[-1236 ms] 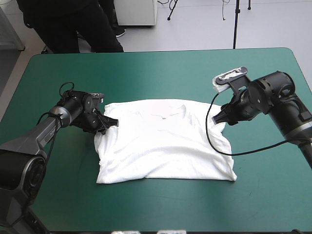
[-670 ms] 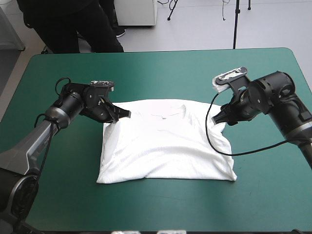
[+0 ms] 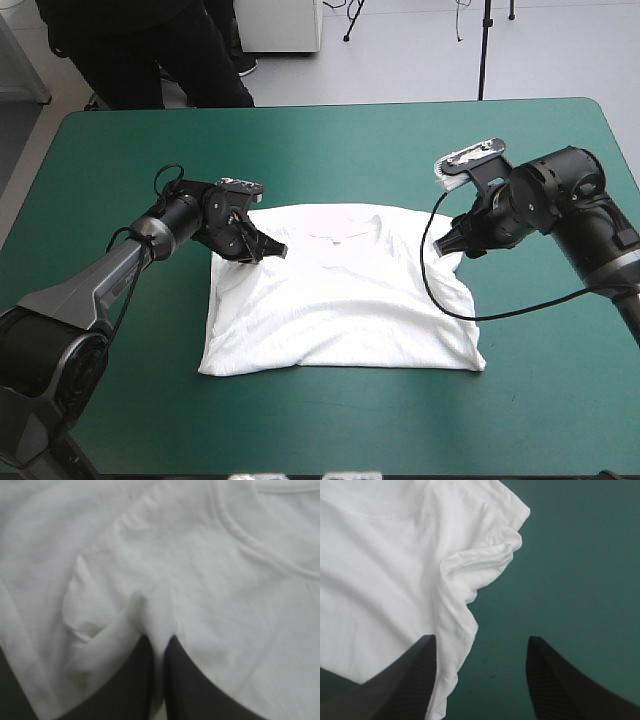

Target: Fold the cloth

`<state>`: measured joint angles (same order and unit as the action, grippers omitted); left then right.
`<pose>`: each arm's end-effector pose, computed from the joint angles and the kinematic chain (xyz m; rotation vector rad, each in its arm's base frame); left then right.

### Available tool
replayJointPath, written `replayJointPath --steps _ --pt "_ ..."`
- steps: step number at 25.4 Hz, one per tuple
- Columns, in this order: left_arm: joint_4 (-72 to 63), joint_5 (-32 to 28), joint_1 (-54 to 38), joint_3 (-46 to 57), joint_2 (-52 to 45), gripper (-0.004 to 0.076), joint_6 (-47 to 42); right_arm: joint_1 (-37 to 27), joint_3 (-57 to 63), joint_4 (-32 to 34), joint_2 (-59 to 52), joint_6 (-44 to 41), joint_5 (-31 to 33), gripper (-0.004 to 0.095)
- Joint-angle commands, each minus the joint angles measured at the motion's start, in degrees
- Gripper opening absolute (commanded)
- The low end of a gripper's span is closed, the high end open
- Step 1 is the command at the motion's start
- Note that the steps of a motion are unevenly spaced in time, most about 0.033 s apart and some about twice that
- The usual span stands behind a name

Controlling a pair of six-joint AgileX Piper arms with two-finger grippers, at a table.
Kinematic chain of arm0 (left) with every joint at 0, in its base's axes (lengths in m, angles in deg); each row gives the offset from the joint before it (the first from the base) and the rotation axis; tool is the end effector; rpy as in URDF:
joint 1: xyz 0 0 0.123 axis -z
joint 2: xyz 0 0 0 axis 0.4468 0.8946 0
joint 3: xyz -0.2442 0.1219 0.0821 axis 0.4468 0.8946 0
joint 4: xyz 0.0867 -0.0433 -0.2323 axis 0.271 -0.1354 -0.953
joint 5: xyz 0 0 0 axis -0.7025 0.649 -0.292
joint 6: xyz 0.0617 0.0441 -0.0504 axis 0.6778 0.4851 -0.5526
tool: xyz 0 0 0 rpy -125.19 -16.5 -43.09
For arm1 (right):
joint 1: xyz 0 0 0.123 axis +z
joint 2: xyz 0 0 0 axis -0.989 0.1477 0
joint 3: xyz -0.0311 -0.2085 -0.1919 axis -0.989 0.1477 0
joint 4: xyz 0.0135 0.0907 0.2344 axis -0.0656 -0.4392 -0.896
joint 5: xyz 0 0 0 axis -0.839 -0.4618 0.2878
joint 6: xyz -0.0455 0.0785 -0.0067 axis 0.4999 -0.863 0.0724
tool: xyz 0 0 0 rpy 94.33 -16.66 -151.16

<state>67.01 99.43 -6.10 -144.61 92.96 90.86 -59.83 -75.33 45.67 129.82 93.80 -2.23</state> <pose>0.3428 -0.1375 0.2380 0.4399 2.7771 -0.2397 0.2574 0.0938 0.3891 -0.5958 2.5818 -0.0224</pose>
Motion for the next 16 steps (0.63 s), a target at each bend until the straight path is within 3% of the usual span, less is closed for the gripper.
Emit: replayJointPath --steps 1,2,3,5,11,16 --pt "-1.54 -0.4 0.24 -1.77 -2.67 0.0286 1.46 0.06 -1.5 0.38 -2.8 0.67 -0.73 0.0514" --pt "-1.54 0.52 0.24 -1.87 -2.67 0.0366 1.46 0.06 -1.5 0.38 -3.15 0.67 -0.73 0.0513" --pt "-1.54 2.71 0.24 -1.92 -2.8 0.0505 1.35 0.06 -1.5 0.38 -3.73 0.67 -0.73 0.0514" --pt "-0.81 6.5 0.24 -1.92 -4.03 0.0627 0.82 0.06 -1.5 0.38 -4.76 0.67 -0.73 0.0514" --pt "-0.14 11.54 0.24 -1.92 -11.95 0.0627 -0.38 0.06 -1.5 0.18 -7.12 0.05 0.09 0.0513" --pt "5.57 17.14 1.27 -1.92 -19.57 0.0627 -7.38 0.06 -1.5 -0.26 -9.04 -1.26 0.09 0.0513"
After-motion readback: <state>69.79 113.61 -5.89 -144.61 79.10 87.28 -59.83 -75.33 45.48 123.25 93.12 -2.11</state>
